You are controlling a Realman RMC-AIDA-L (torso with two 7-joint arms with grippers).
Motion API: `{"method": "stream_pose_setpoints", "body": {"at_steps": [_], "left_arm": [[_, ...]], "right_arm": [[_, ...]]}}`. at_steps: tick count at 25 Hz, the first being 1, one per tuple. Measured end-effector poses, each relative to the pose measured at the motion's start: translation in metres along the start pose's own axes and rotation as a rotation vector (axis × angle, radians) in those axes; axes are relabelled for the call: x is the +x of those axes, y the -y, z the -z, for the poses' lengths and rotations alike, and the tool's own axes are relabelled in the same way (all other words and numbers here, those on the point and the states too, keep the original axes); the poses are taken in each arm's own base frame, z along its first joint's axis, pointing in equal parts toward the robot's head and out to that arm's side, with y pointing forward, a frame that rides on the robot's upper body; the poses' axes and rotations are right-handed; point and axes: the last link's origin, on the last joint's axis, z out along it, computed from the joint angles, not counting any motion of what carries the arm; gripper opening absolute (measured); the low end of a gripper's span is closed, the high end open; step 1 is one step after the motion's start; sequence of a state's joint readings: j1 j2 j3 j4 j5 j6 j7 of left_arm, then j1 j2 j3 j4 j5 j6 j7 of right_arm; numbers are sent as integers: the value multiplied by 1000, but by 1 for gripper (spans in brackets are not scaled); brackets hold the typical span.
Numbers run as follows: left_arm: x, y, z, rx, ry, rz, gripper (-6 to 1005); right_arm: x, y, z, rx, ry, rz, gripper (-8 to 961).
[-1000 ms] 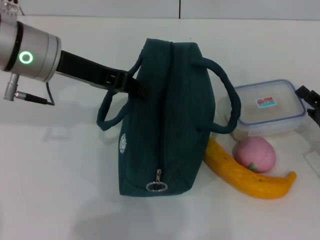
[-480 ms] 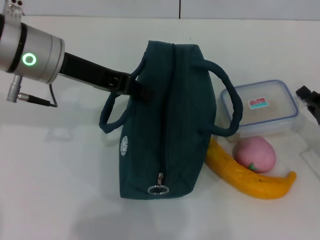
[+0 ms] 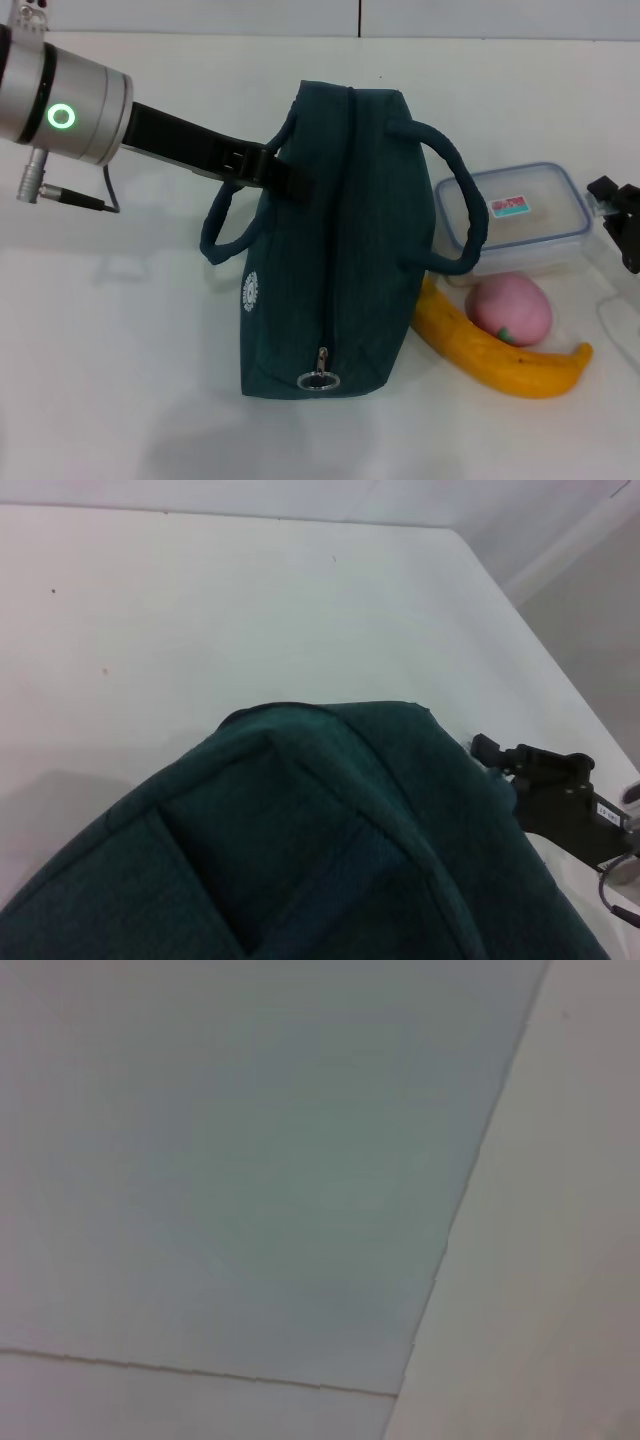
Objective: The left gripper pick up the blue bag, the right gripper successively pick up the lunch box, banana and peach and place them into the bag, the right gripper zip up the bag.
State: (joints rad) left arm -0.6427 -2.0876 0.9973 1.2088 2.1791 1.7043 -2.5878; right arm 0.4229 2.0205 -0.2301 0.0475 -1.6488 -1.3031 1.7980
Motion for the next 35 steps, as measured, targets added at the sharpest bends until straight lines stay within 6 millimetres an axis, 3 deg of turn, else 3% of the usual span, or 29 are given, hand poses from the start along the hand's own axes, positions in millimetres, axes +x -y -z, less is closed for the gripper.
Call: {"method": "stream_pose_setpoints", "body": {"at_steps": [14,30,35], "left_arm": [[0,-3,-2,-11,4,-8,33],[7,-5,1,-14,-12,-21,33],[8,-4,1,-8,-16,-20,33]], "right_arm": [[-2,-3,3,-27,4,-374,90],[-15,-28,6,-220,61,-434,91],[-21,-49,7,-362,68,-426,92]]}}
